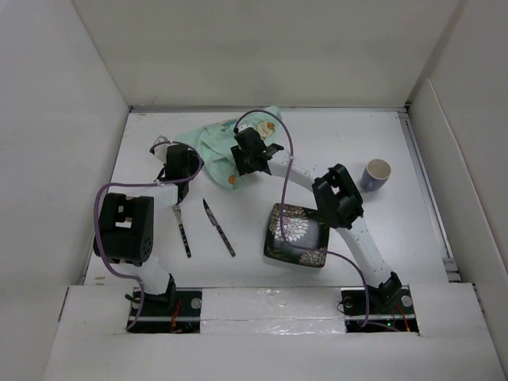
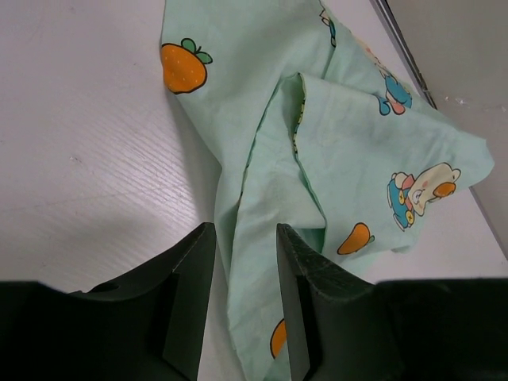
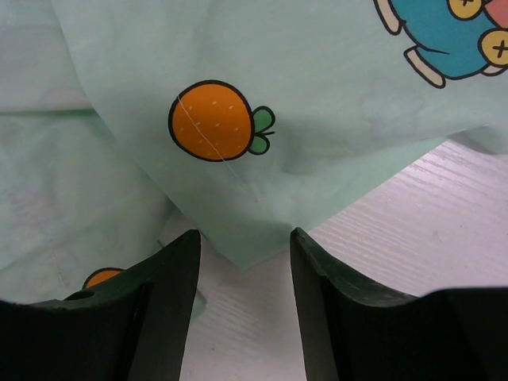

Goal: Set the dinner table for one person

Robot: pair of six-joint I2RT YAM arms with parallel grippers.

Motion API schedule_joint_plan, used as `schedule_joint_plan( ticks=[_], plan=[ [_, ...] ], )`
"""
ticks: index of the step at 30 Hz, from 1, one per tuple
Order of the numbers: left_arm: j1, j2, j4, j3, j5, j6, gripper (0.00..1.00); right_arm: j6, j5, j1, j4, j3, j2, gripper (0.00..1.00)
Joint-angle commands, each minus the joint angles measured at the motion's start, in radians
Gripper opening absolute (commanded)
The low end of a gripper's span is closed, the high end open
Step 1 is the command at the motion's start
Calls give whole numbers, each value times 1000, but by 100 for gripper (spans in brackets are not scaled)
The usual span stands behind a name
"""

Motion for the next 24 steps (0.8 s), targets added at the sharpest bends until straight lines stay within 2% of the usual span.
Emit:
schedule_joint_plan(
  ticks=[1, 3, 7, 12, 17, 18, 20, 21, 22, 23, 24],
  plan=[
    [6, -26, 48, 6, 5, -14, 33, -30, 45, 18, -26, 17, -25, 55],
    [6, -26, 54, 0, 7, -11, 34, -42, 36, 18, -56, 50, -11, 57],
    [6, 3, 36, 20, 30, -4, 44, -44, 54, 18, -107, 104, 40, 60],
    [6, 5, 33, 17, 17, -2, 47, -41, 77, 18, -98, 132, 52, 58],
    [6, -1, 34, 11, 8, -2, 47, -41, 105, 18, -124, 182, 97, 40],
    [6, -3, 32, 9, 7, -2, 47, -36, 109, 18, -124, 181, 97, 31],
    [6, -6, 39, -3, -1, -1, 47, -33, 117, 18, -99, 159, 86, 23],
    [6, -6, 40, -3, -3, -1, 47, -33, 143, 18, -93, 149, 75, 15],
    [6, 0, 13, 5, -10, -1, 54, -30, 151, 18, -70, 135, 68, 11],
    [6, 0, -4, 15, -12, 4, 55, -24, 154, 18, -56, 103, 57, 7],
    [6, 5, -6, 17, -7, 9, 62, -21, 163, 18, -44, 89, 37, 2]
  ],
)
